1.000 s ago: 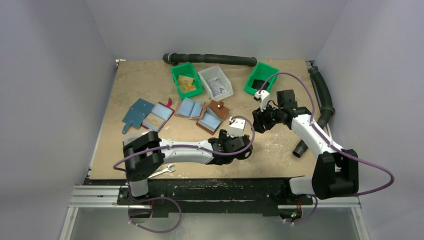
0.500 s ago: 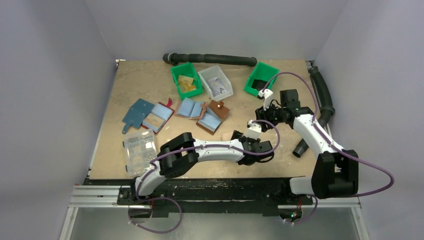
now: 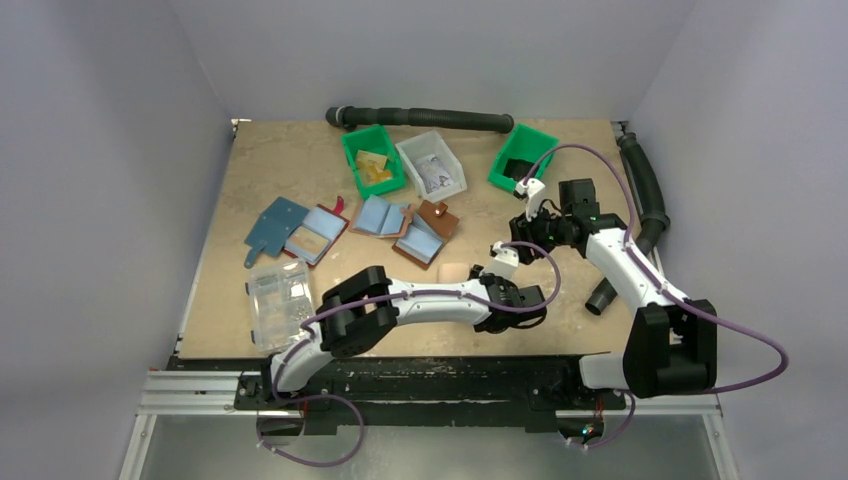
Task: Take the credit cards out of the card holder
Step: Open the card holder at the center of the board.
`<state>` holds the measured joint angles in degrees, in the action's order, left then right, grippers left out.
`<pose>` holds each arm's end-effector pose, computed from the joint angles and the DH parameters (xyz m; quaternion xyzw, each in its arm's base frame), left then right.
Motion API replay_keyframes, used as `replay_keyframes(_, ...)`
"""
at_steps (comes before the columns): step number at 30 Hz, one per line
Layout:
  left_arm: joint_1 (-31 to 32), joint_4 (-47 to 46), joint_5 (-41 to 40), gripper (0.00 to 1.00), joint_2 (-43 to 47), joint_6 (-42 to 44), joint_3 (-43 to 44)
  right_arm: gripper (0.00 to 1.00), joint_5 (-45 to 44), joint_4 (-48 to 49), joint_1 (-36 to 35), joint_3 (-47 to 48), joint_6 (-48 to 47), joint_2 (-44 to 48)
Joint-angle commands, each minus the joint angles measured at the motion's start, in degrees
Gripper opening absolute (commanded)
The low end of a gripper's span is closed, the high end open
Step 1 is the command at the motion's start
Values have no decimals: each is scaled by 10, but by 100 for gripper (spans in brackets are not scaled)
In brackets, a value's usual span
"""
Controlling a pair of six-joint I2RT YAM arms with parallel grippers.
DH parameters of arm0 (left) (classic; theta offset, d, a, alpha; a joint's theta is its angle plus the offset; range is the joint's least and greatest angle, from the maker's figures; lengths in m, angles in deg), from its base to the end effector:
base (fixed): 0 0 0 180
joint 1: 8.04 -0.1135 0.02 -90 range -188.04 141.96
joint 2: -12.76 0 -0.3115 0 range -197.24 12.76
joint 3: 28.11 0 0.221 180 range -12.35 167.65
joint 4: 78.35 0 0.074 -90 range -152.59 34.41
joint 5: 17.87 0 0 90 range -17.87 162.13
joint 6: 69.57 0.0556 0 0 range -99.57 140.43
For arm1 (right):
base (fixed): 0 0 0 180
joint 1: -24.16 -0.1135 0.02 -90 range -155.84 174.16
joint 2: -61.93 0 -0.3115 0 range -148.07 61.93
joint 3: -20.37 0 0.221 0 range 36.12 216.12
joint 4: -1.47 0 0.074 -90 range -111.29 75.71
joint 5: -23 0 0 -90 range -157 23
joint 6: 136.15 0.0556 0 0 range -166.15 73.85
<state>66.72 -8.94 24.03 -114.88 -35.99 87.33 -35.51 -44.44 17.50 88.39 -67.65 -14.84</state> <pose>0.1562 -0.4160 0.2035 0.1157 0.9039 0.1071 0.3977 0.2324 0.0564 0.2841 -0.3030 0.8695 0.2187 0.3231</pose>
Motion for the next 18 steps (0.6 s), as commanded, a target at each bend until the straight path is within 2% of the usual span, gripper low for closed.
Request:
replay_keyframes(1, -1, 4, -11, 13, 46, -5, -15, 53, 21, -2, 0, 12, -1, 13)
replay_keyframes(3, -2, -30, -6, 1, 85, 3, -48, 53, 26, -5, -1, 12, -6, 14)
replay_keyframes(10, -26, -222, 50, 0, 272, 23, -244, 52, 60, -17, -1, 12, -32, 30)
replay_keyframes(15, -119, -422, 208, 0, 418, 17, -454, 52, 105, -33, -2, 14, -57, 32)
replay_keyframes(18, -155, -479, 253, 0, 486, -5, -534, 52, 130, -43, -11, 13, -78, 35)
